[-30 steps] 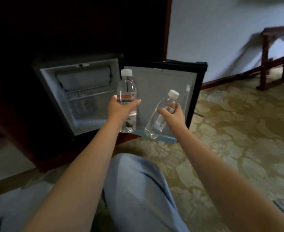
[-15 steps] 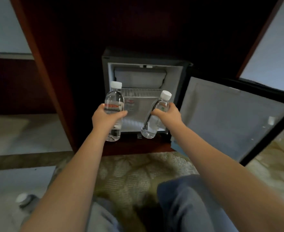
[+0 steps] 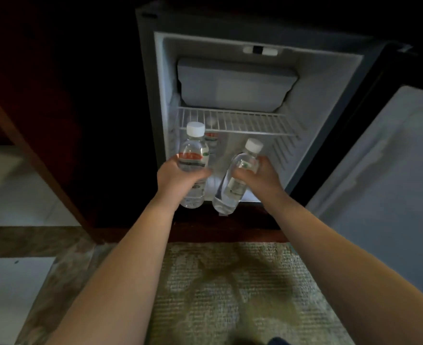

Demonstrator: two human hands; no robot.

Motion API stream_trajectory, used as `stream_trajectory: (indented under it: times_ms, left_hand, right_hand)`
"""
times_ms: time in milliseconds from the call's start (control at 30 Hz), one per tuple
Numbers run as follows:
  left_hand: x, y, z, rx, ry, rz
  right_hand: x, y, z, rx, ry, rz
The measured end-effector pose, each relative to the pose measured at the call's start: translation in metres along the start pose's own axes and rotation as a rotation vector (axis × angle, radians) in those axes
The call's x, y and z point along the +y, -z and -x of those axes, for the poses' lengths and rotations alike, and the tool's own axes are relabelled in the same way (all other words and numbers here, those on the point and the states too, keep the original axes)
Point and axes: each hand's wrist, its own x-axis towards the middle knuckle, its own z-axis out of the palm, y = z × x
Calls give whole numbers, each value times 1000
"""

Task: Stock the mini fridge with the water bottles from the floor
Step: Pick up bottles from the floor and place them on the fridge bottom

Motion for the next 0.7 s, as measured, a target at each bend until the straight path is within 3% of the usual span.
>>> stream_trajectory:
  times_ms: [300,700]
  left_hand:
    - [-29,-13,-43,52,35,-26]
    - [-57,22,-47,107,7,-67]
  right_hand:
    - [40,-41,-35,120,15,-32]
    - [47,-112,-91,37,56,-78]
